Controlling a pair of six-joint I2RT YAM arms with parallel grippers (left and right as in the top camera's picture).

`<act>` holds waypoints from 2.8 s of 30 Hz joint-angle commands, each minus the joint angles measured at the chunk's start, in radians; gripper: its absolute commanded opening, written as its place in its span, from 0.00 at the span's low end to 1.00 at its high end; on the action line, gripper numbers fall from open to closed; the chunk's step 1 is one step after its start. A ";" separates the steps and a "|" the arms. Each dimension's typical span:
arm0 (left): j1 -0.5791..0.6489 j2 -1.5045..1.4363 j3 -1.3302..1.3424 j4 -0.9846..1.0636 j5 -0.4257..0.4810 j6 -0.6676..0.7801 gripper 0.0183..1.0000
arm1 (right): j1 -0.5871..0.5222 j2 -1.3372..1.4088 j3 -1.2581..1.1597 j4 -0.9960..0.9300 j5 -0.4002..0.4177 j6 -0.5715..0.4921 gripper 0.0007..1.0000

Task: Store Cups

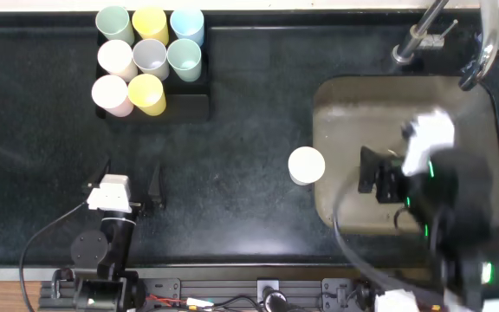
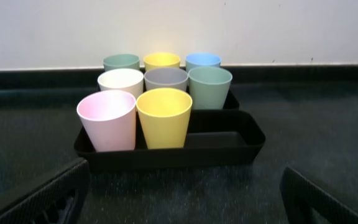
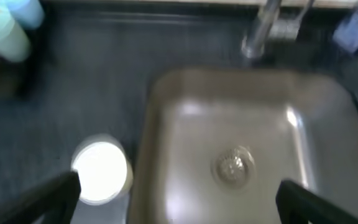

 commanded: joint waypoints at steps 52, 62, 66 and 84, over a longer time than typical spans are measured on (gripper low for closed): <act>0.009 -0.010 -0.004 0.000 0.008 0.021 1.00 | 0.155 0.902 0.156 -0.085 -0.130 -0.418 1.00; 0.009 -0.010 -0.004 0.000 0.008 0.022 1.00 | 0.156 0.902 0.156 -0.064 -0.109 -0.418 0.99; 0.009 -0.010 -0.004 0.000 0.008 0.022 1.00 | 0.157 0.902 0.156 -0.060 -0.109 -0.418 0.12; 0.009 -0.010 -0.004 0.000 0.008 0.021 1.00 | 0.367 0.898 0.616 -0.222 -0.117 -0.278 0.04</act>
